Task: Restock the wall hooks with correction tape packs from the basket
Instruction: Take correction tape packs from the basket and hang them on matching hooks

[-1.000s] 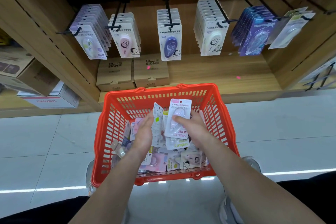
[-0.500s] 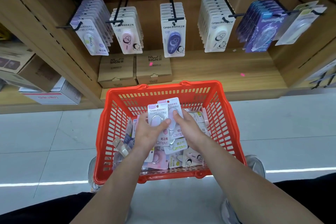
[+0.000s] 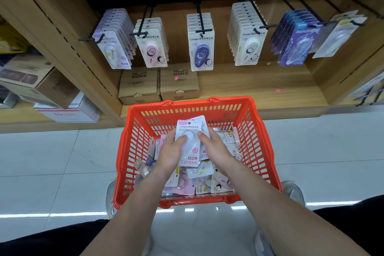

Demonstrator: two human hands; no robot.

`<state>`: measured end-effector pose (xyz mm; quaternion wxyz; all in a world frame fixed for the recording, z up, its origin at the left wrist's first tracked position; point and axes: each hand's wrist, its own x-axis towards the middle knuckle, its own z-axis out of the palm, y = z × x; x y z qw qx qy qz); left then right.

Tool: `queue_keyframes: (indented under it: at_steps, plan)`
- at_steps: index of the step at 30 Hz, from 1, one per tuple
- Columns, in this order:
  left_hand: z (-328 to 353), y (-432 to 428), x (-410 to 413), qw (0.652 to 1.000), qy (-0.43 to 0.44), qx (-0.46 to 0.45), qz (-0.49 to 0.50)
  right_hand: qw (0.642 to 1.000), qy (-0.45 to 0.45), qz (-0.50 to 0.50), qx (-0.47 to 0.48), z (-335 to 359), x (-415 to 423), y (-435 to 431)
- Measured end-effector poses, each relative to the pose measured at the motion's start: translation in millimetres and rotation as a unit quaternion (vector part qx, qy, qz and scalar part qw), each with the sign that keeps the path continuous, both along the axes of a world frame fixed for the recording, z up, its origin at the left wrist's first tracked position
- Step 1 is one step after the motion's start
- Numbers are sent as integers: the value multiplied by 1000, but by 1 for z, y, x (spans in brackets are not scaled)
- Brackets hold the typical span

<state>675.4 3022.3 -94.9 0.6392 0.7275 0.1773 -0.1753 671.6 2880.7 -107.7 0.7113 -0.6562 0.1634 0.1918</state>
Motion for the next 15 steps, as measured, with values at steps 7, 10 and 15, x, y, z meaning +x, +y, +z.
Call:
queue_keyframes:
  at_steps: [7, 10, 15]
  plan:
    - [45, 6, 2, 993, -10, -116, -4, 998, -35, -27, 50, 45, 5, 15]
    - [79, 3, 9, 989, -51, -136, 4, 995, -86, -22, 48, 80, 13, 19]
    - [140, 12, 24, 989, -118, -83, 32, 987, -159, -20, 15, 144, 29, 22]
